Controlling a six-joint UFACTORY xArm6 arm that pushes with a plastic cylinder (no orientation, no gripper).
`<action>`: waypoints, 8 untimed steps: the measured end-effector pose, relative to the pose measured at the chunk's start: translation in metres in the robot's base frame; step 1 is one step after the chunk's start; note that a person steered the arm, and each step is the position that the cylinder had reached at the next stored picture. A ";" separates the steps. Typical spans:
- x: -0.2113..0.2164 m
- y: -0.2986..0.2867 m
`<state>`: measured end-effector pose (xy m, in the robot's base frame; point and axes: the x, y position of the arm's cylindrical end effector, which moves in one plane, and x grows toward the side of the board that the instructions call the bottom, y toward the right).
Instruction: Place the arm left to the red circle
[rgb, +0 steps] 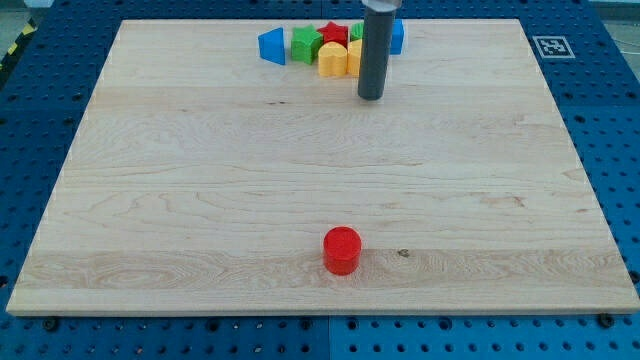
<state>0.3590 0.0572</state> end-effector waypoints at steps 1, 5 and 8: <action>0.014 -0.015; 0.086 -0.101; 0.179 -0.125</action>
<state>0.5384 -0.0681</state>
